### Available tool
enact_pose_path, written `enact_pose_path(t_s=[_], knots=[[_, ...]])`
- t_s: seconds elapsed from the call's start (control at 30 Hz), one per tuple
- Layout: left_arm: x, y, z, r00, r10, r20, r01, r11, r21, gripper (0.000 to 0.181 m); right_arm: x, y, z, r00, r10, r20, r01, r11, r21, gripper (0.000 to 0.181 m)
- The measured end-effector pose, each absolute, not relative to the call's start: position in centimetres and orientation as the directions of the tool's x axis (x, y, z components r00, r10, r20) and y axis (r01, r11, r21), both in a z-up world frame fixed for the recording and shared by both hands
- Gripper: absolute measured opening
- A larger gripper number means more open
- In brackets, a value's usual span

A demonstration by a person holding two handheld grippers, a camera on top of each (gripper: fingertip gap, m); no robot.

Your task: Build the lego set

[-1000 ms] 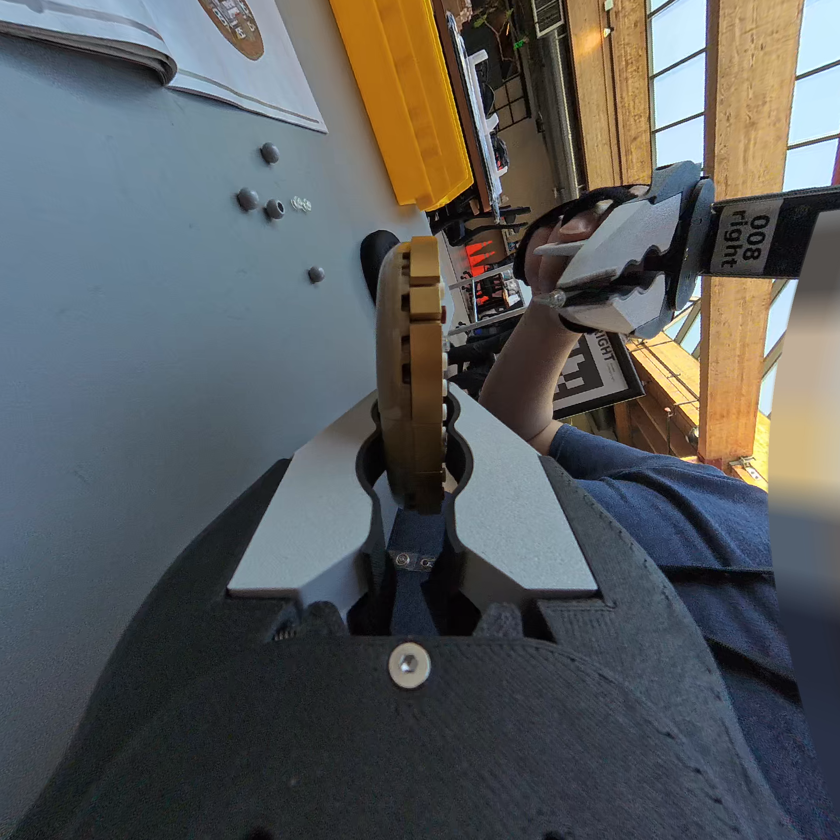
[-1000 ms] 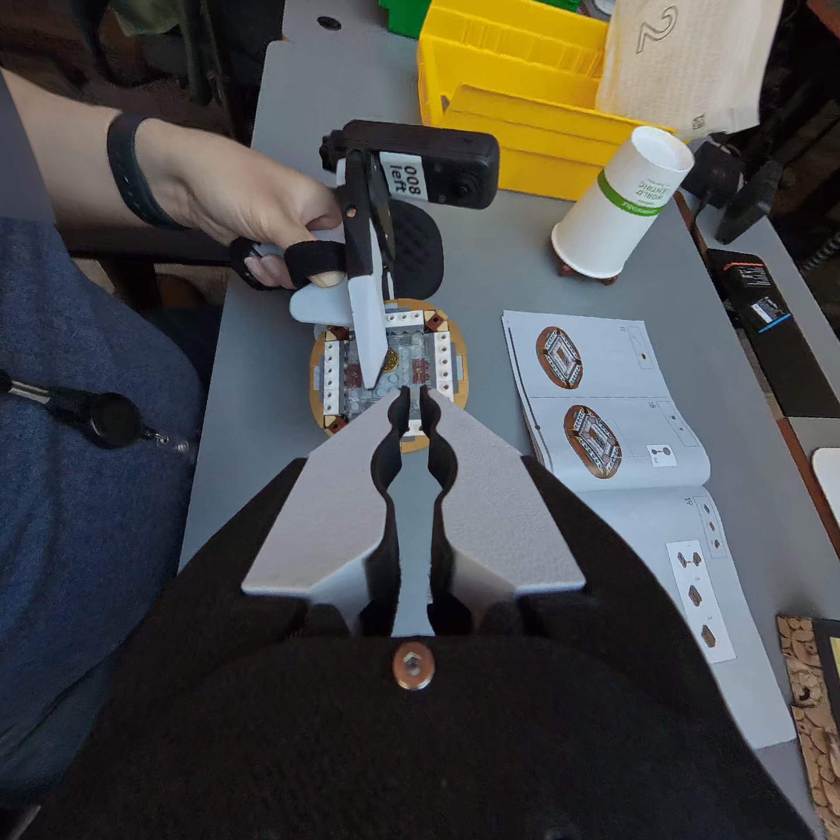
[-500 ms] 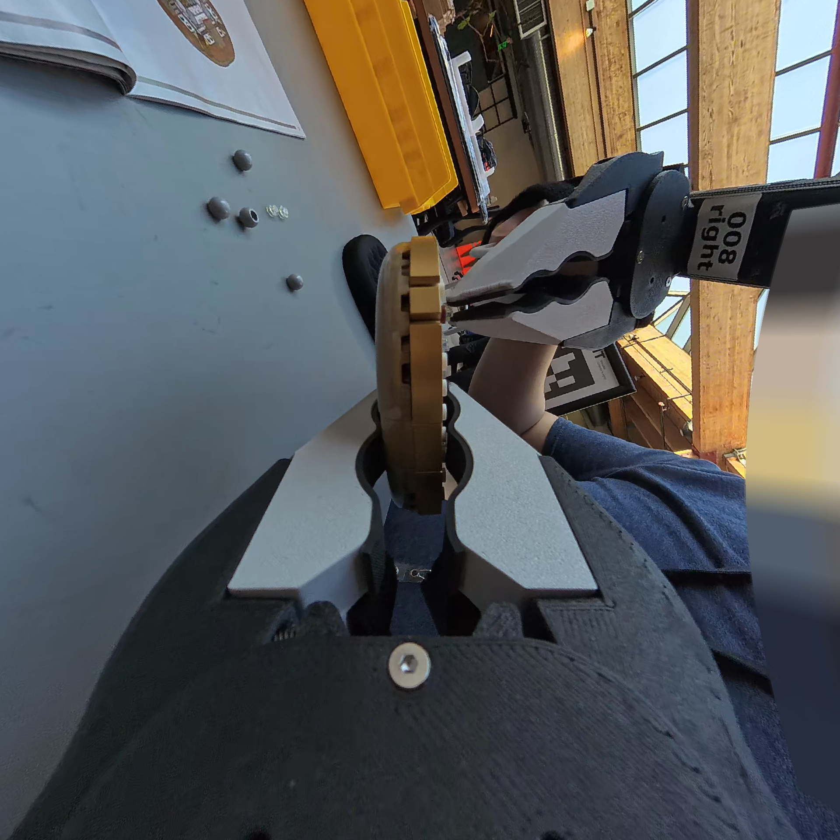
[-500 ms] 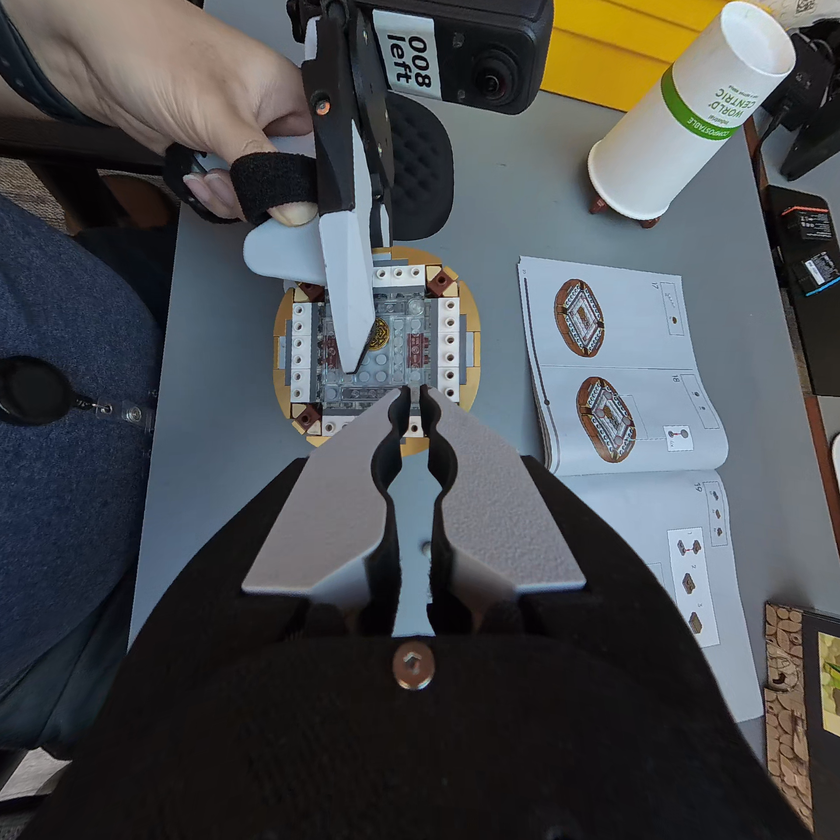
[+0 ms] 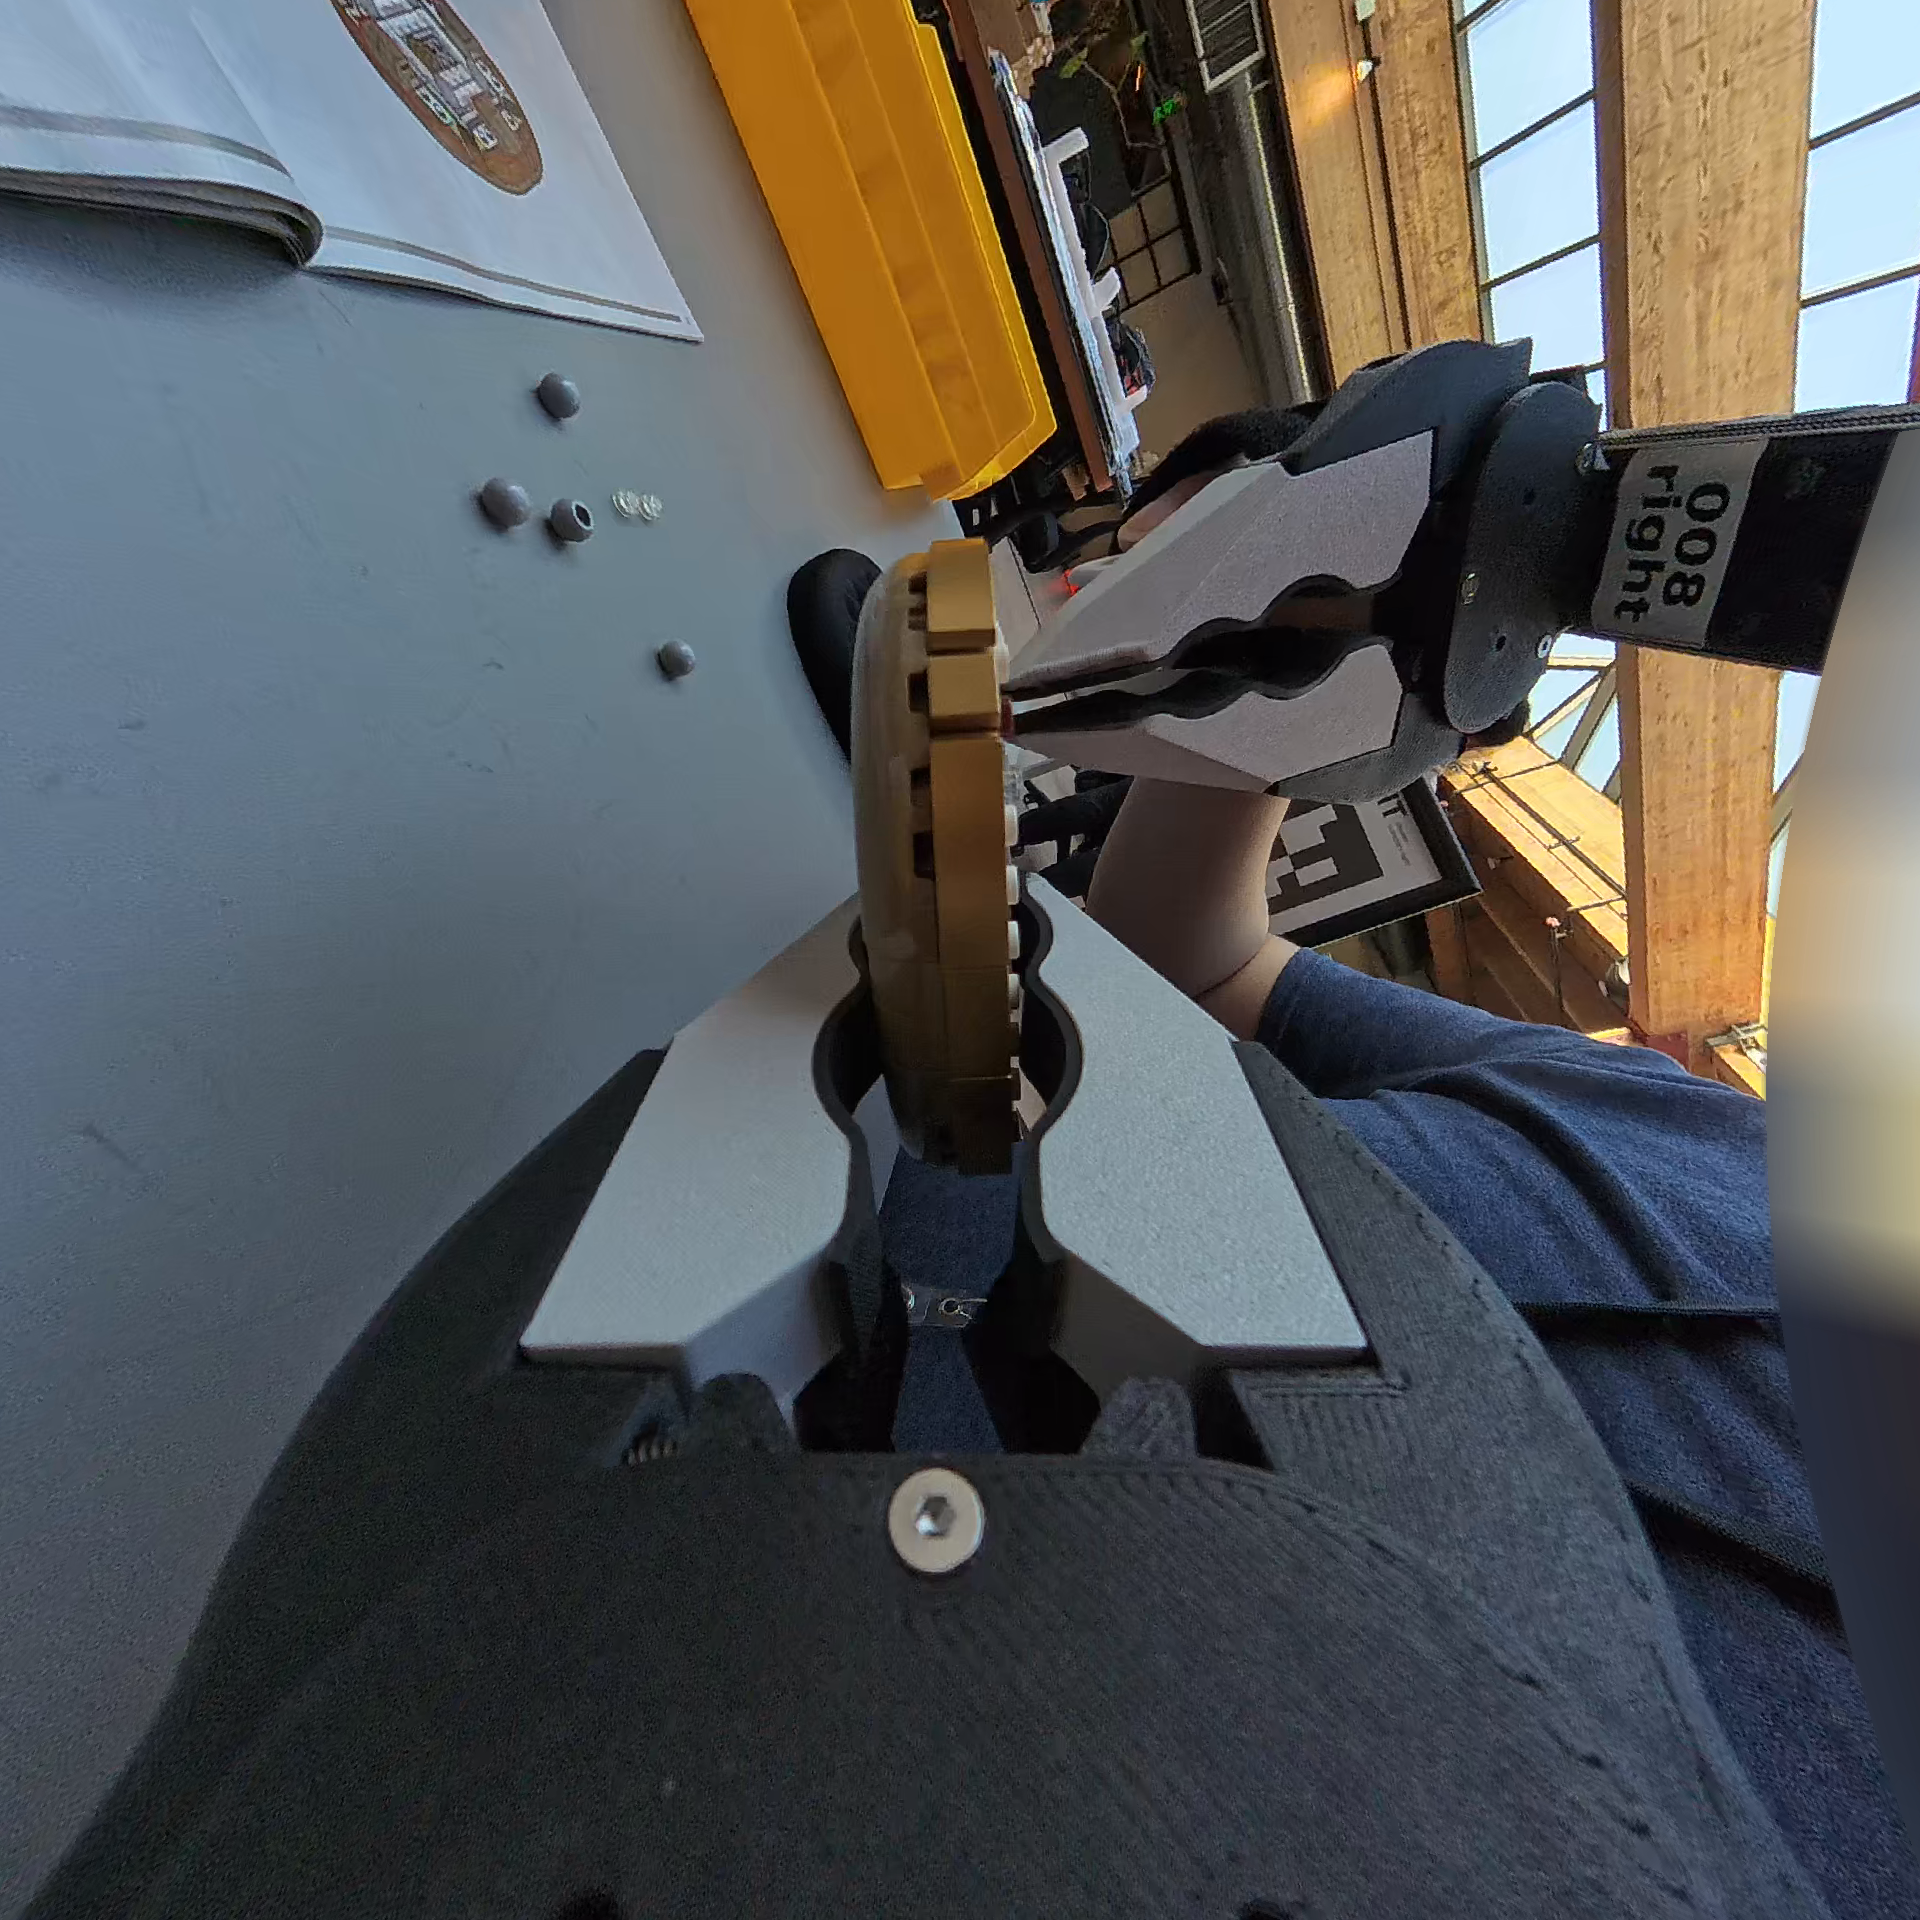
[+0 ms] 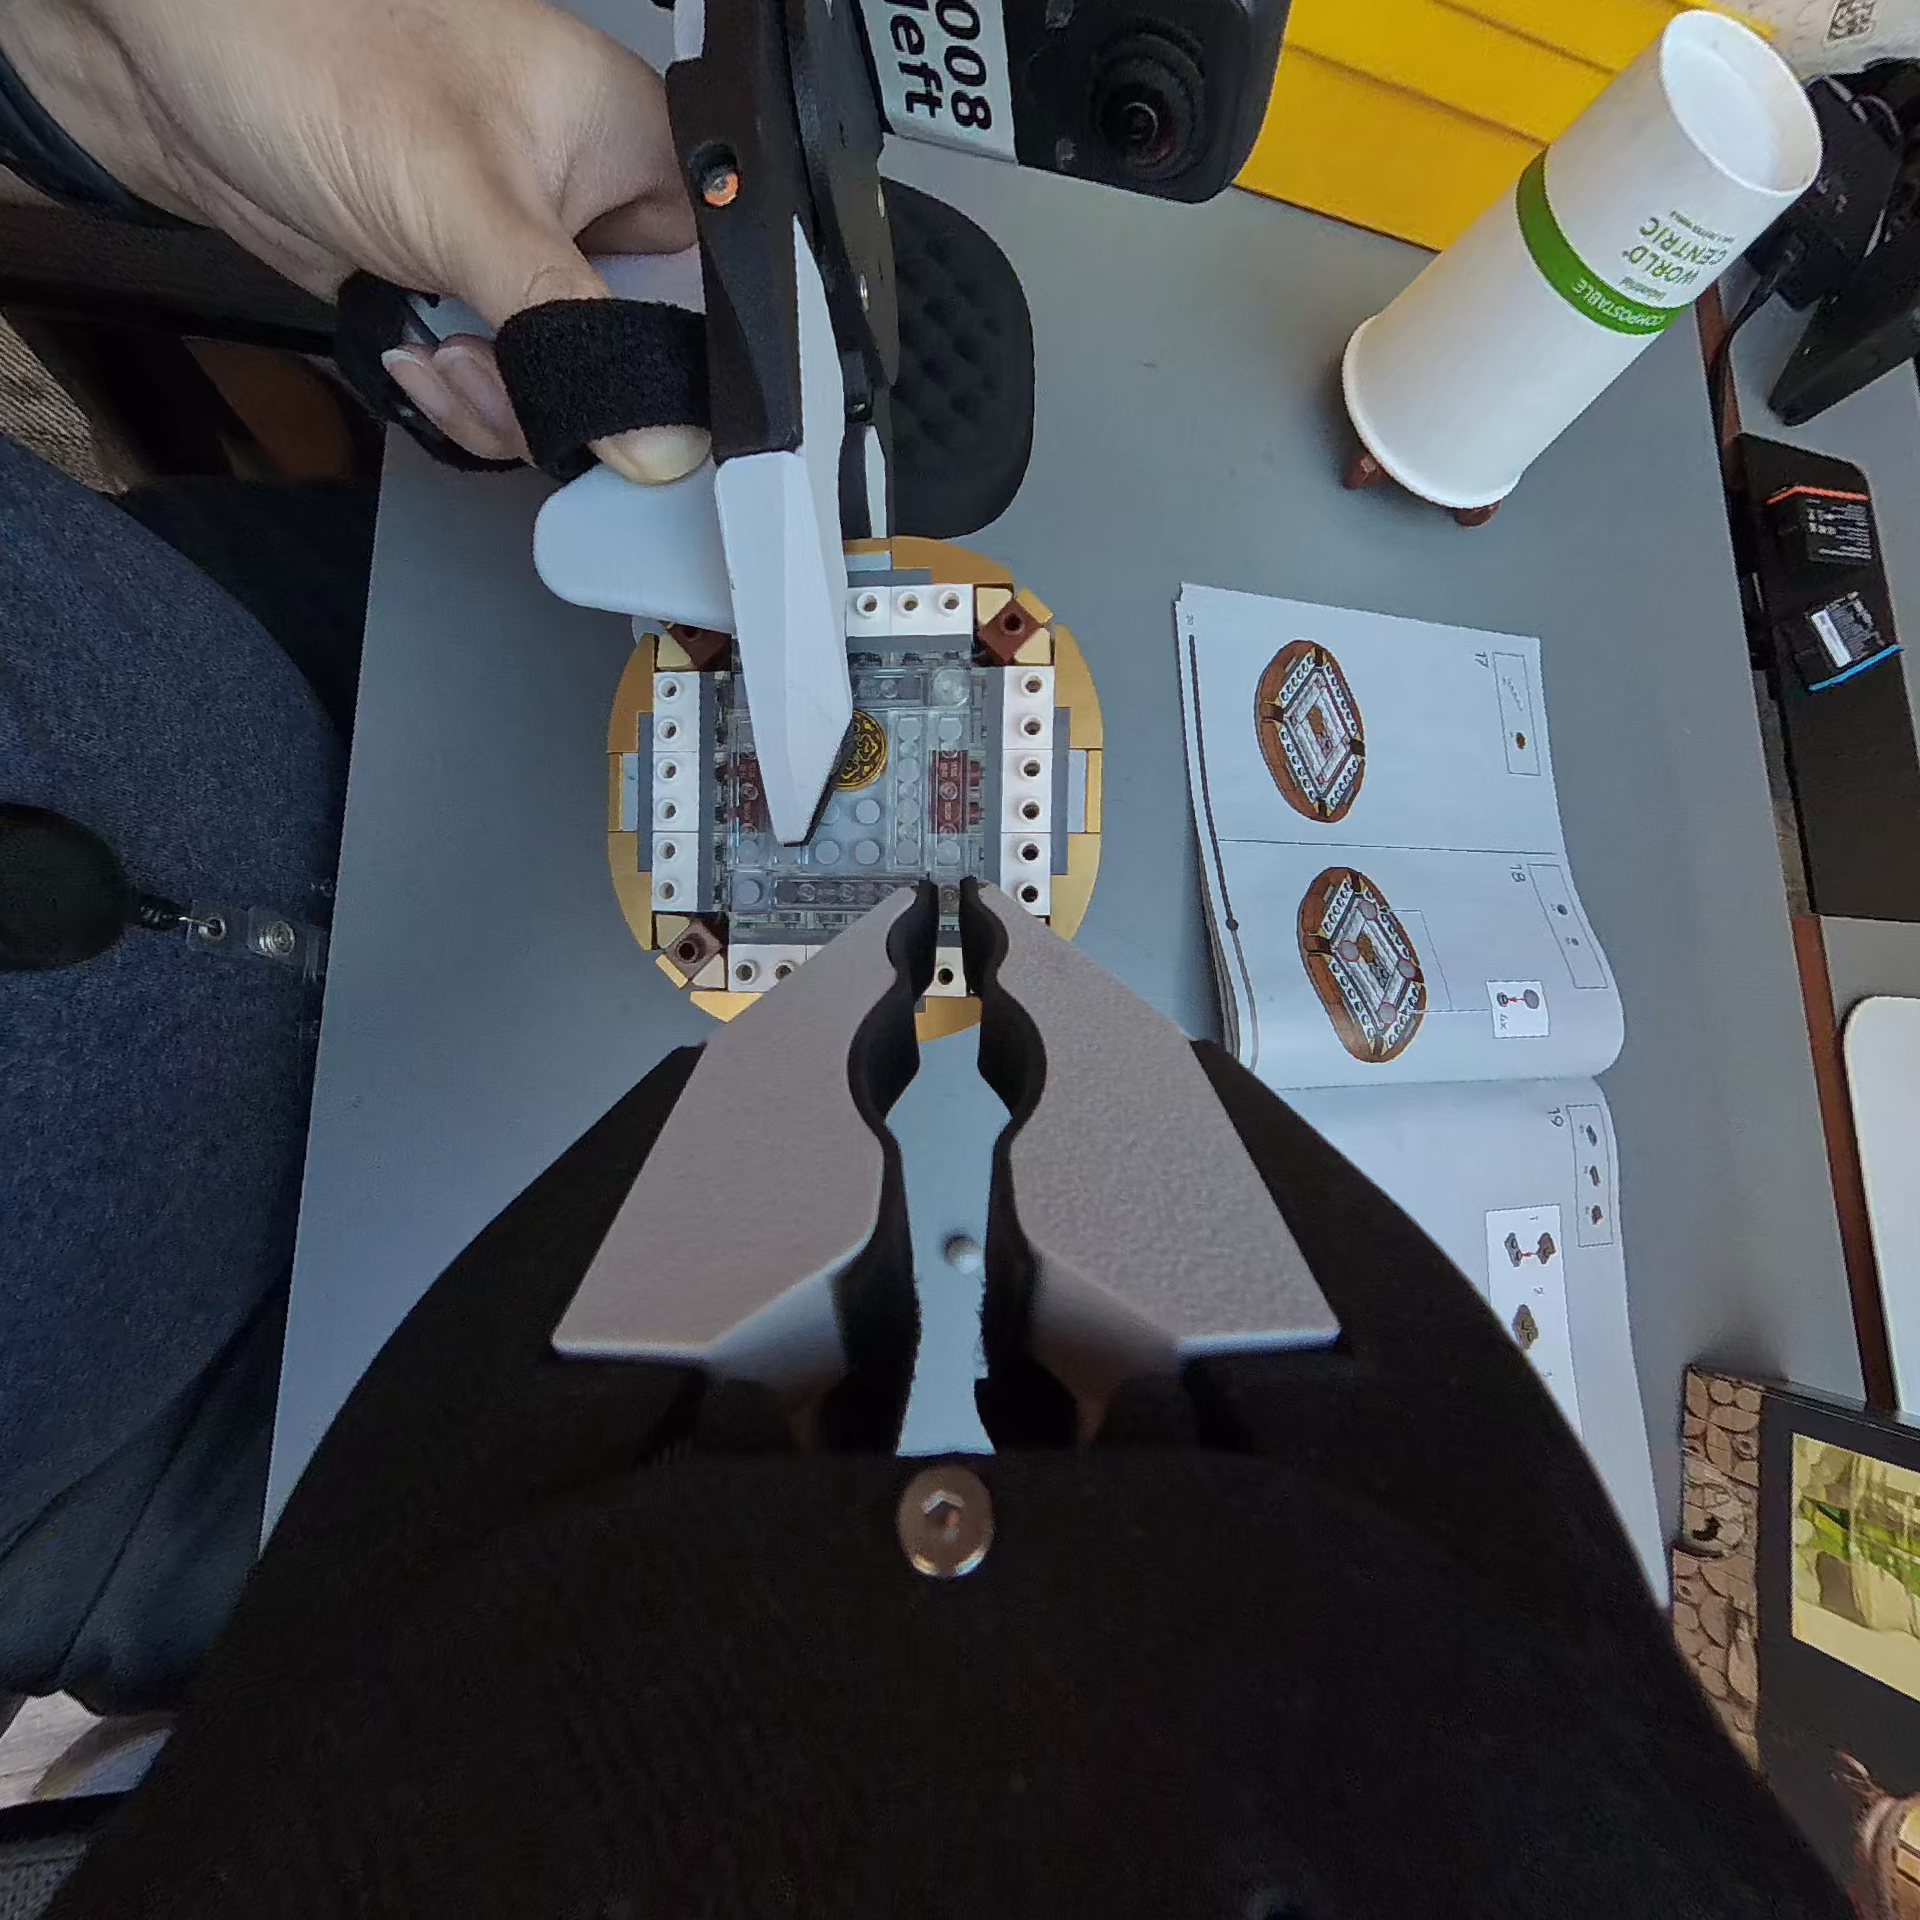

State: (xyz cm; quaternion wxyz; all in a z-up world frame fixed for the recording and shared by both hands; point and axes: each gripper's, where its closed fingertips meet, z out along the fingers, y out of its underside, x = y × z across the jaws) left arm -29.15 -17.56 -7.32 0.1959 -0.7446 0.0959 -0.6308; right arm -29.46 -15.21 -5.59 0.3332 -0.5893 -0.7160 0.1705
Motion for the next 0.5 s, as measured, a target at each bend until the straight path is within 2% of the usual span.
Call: enact_pose_path(t_s=[0.5], knots=[[-29.19,-17.89,-7.48,0.231,-0.41,0.882,0.084,-0.895,-0.438,0.019,-29.47,-15.44,-5.85,-0.107,0.943,0.315,0.779,0.276,-0.563,0.003]])
